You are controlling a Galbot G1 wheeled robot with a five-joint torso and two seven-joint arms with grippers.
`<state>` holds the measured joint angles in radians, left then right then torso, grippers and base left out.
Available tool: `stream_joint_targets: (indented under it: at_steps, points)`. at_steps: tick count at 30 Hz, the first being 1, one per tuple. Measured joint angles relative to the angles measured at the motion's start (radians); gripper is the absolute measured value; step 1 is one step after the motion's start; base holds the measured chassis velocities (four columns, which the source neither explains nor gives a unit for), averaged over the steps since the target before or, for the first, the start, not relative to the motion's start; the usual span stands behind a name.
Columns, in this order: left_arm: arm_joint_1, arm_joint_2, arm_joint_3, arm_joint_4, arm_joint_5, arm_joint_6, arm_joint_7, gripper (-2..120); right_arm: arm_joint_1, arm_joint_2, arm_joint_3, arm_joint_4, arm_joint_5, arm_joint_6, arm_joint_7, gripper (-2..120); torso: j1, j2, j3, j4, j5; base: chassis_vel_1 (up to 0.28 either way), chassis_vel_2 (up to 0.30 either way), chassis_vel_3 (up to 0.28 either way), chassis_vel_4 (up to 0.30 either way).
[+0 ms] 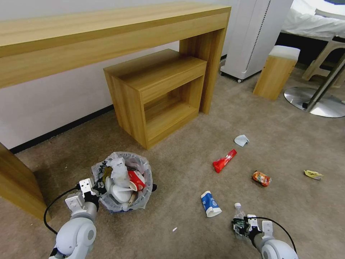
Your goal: Pick up the trash bin and place the garbage on the floor into it.
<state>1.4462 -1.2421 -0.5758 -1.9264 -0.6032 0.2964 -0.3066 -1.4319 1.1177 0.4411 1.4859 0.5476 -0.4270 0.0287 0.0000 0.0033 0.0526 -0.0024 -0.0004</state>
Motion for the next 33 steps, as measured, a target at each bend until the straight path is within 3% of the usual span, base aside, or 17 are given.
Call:
stream_joint_targets:
  at_steps: [15, 20, 24, 26, 27, 30, 33]
  points:
    - [-0.002, -0.014, 0.004, 0.004, 0.014, -0.003, 0.000, 0, -0.005, -0.027, 0.000, 0.006, -0.007, 0.039, -0.005, 12, 0.000, 0.000, 0.000, 0.0002, 0.0008, 0.000, 0.000, 0.000, 0.000]
    - [-0.003, -0.014, 0.004, 0.004, 0.014, -0.003, 0.000, 0, -0.009, -0.033, 0.001, 0.005, -0.014, 0.073, -0.019, 10, 0.000, 0.000, 0.000, 0.0000, 0.0008, 0.000, 0.000, 0.000, 0.000]
    - [-0.002, -0.016, 0.004, 0.004, 0.017, -0.003, 0.000, 0, -0.011, -0.034, 0.001, 0.002, -0.028, 0.145, -0.046, 10, 0.000, 0.000, 0.000, 0.0001, 0.0006, 0.000, 0.000, 0.000, 0.000]
    - [0.001, -0.019, 0.004, 0.006, 0.021, -0.003, 0.000, 0, -0.013, -0.036, 0.004, -0.010, -0.071, 0.286, -0.105, 10, 0.000, 0.000, 0.000, 0.0001, 0.0004, 0.000, 0.000, 0.000, 0.000]
    - [0.001, -0.019, 0.004, 0.006, 0.021, -0.003, 0.000, 0, -0.013, -0.036, 0.004, -0.010, -0.071, 0.286, -0.105, 10, 0.000, 0.000, 0.000, 0.0001, 0.0004, 0.000, 0.000, 0.000, 0.000]
    - [0.003, -0.027, 0.007, 0.006, 0.032, -0.001, 0.001, 0, -0.011, -0.060, 0.014, 0.005, -0.128, 0.494, -0.199, 10, 0.000, 0.000, 0.000, 0.0001, 0.0002, 0.000, 0.000, 0.000, 0.000]
    - [0.003, -0.034, 0.012, 0.006, 0.038, 0.001, 0.002, 0, -0.014, -0.081, 0.015, 0.038, -0.130, 0.564, -0.228, 10, 0.000, 0.000, 0.000, 0.0001, 0.0003, 0.000, 0.000, 0.000, 0.000]
